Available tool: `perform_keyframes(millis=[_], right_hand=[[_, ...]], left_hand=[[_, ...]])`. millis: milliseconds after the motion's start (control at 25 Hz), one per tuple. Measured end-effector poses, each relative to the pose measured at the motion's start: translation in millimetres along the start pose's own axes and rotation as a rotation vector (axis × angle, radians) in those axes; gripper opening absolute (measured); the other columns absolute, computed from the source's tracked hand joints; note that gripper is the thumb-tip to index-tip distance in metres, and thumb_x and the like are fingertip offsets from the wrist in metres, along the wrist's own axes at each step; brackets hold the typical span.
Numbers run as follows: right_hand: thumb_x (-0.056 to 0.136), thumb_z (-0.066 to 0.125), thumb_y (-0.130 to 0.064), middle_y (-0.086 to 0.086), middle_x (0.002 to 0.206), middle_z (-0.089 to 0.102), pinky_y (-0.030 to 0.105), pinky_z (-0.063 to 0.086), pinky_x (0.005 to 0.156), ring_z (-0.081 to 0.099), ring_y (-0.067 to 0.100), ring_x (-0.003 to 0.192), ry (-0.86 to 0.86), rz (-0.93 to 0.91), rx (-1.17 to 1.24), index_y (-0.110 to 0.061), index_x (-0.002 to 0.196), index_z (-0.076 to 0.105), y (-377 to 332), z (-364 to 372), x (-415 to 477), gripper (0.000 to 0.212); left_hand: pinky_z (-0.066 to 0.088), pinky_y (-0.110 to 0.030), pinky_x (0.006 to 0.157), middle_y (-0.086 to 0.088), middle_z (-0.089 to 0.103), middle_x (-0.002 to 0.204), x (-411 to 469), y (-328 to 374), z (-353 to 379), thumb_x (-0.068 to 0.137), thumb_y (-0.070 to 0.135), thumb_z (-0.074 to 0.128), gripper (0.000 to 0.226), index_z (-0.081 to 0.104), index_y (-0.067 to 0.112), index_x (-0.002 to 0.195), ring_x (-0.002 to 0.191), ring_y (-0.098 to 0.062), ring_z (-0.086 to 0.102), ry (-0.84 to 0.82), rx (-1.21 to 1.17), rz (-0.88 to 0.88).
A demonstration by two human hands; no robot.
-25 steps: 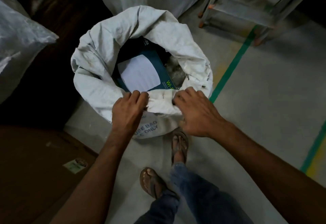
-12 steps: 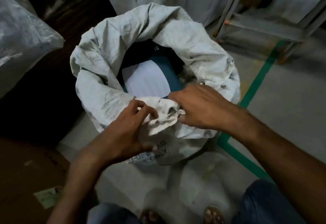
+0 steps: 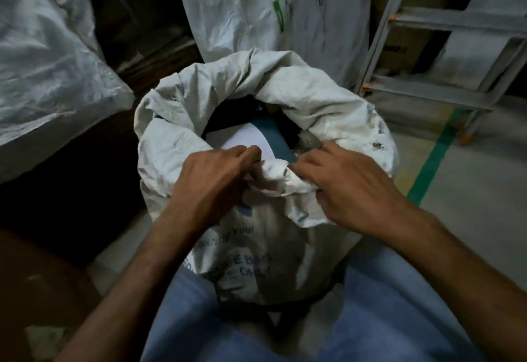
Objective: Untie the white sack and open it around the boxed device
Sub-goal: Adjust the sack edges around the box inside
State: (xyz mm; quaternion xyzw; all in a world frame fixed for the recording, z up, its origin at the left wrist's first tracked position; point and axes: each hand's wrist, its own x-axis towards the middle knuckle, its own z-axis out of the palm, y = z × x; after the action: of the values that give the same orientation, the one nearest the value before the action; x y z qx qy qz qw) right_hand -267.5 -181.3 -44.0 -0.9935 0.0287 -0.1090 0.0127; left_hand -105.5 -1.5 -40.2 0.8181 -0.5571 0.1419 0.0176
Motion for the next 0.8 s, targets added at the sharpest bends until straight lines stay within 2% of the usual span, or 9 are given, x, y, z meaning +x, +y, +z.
perform_keyframes(millis=[120, 160, 240, 320, 400, 480, 560, 680, 800], right_hand=[[0.072, 0.070, -0.074, -0.022, 0.122, 0.057, 0.036, 0.051, 0.085, 0.059, 0.007, 0.107, -0.190, 0.219, 0.399, -0.045, 0.123, 0.055, -9, -25, 5, 0.061], [0.066, 0.073, -0.077, -0.022, 0.128, 0.055, 0.035, 0.051, 0.090, 0.058, 0.006, 0.113, -0.172, 0.254, 0.461, -0.047, 0.128, 0.050, -10, -25, 12, 0.072], [0.062, 0.084, -0.066, -0.018, 0.144, 0.050, 0.034, 0.049, 0.102, 0.053, 0.007, 0.126, -0.298, 0.192, 0.570, -0.043, 0.145, 0.038, -15, -18, 31, 0.098], [0.061, 0.087, -0.052, -0.016, 0.130, 0.064, 0.031, 0.055, 0.092, 0.062, 0.004, 0.112, -0.440, 0.078, 0.603, -0.040, 0.137, 0.053, -28, -3, 43, 0.085], [0.064, 0.081, -0.039, -0.013, 0.100, 0.071, 0.032, 0.057, 0.074, 0.065, 0.006, 0.090, -0.374, 0.017, 0.471, -0.033, 0.111, 0.067, -41, 14, 48, 0.049], [0.069, 0.072, -0.028, -0.008, 0.084, 0.065, 0.038, 0.053, 0.065, 0.063, 0.016, 0.081, -0.248, -0.012, 0.383, -0.028, 0.091, 0.064, -52, 33, 50, 0.024], [0.071, 0.068, -0.021, -0.005, 0.081, 0.060, 0.041, 0.051, 0.062, 0.061, 0.025, 0.078, -0.184, -0.031, 0.314, -0.024, 0.085, 0.059, -61, 47, 52, 0.017], [0.070, 0.072, -0.011, 0.000, 0.079, 0.056, 0.036, 0.039, 0.048, 0.060, 0.030, 0.070, -0.030, -0.176, 0.160, -0.020, 0.079, 0.054, -80, 61, 44, 0.022], [0.068, 0.074, -0.005, 0.001, 0.076, 0.053, 0.036, 0.035, 0.042, 0.056, 0.026, 0.064, -0.042, -0.267, 0.163, -0.018, 0.076, 0.053, -93, 67, 26, 0.026]], left_hand=[[0.043, -0.036, 0.040, -0.009, 0.064, 0.077, -43, 18, 13, 0.083, 0.017, 0.063, 0.013, 0.064, 0.011, 0.095, 0.060, -0.031, 0.063, 0.326, -0.021, -0.003], [0.042, -0.036, 0.041, -0.009, 0.062, 0.074, -55, 24, 18, 0.087, 0.008, 0.063, 0.004, 0.062, 0.010, 0.090, 0.058, -0.029, 0.060, 0.406, -0.017, 0.001], [0.038, -0.035, 0.044, -0.007, 0.057, 0.069, -68, 34, 21, 0.078, -0.003, 0.072, 0.015, 0.062, 0.009, 0.079, 0.057, -0.024, 0.055, 0.471, -0.039, -0.053], [0.037, -0.032, 0.051, -0.001, 0.056, 0.078, -72, 30, 18, 0.074, 0.003, 0.075, 0.017, 0.063, 0.012, 0.082, 0.066, -0.021, 0.054, 0.343, -0.159, -0.141], [0.047, -0.028, 0.060, 0.010, 0.054, 0.098, -79, 18, 7, 0.077, 0.029, 0.070, 0.024, 0.063, 0.024, 0.099, 0.084, -0.013, 0.059, 0.068, -0.473, -0.243], [0.052, -0.028, 0.079, 0.013, 0.053, 0.113, -82, 6, 1, 0.079, 0.044, 0.059, 0.033, 0.064, 0.031, 0.109, 0.103, -0.004, 0.058, 0.106, -0.787, -0.482], [0.048, -0.034, 0.095, 0.002, 0.047, 0.126, -74, -12, 12, 0.084, 0.058, 0.059, 0.046, 0.064, 0.026, 0.117, 0.120, -0.013, 0.049, 0.263, -0.606, -0.813], [0.050, -0.045, 0.101, -0.018, 0.055, 0.131, -46, -36, 40, 0.069, 0.091, 0.056, 0.100, 0.060, 0.006, 0.121, 0.122, -0.033, 0.054, -0.019, -0.509, -1.025], [0.045, -0.046, 0.103, -0.028, 0.054, 0.134, -29, -46, 73, 0.079, 0.074, 0.067, 0.099, 0.046, -0.007, 0.130, 0.127, -0.042, 0.051, -0.134, -0.436, -1.066]])
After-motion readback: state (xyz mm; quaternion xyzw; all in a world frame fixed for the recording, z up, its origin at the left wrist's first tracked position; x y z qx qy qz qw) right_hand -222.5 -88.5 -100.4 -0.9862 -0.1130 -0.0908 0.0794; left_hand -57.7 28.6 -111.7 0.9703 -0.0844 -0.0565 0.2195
